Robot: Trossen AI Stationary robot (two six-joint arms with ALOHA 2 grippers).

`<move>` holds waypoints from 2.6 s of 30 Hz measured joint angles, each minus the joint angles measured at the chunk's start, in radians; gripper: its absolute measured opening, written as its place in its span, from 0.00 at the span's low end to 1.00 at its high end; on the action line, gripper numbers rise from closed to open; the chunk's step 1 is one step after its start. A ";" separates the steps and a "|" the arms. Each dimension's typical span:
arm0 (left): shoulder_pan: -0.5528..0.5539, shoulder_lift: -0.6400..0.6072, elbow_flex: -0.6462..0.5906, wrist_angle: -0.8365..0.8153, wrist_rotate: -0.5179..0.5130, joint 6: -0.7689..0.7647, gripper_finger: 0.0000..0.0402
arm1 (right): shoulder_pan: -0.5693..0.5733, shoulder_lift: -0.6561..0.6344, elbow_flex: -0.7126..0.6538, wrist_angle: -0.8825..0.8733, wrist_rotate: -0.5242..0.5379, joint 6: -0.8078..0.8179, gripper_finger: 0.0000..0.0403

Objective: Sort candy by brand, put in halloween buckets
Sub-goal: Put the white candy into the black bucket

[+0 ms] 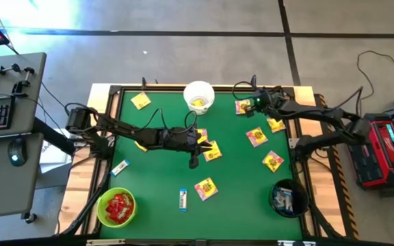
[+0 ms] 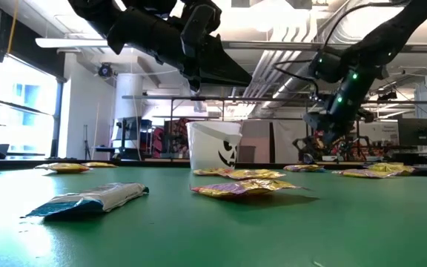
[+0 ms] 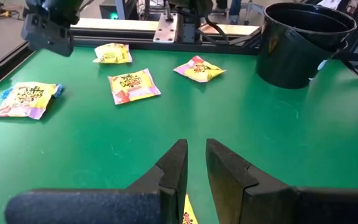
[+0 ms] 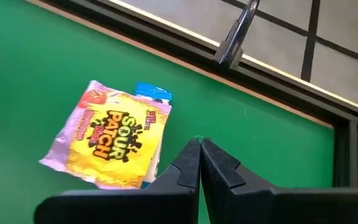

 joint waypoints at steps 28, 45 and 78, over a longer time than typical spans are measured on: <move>-0.001 0.000 0.000 0.000 -0.003 0.025 0.12 | -0.020 0.134 0.000 0.211 -0.251 -0.015 0.00; -0.001 0.000 0.001 -0.031 -0.003 0.024 0.12 | 0.009 0.268 0.000 0.372 -0.405 -0.040 0.00; -0.001 0.000 0.001 -0.044 -0.002 0.025 0.12 | -0.023 0.153 -0.007 0.161 -0.137 -0.092 0.45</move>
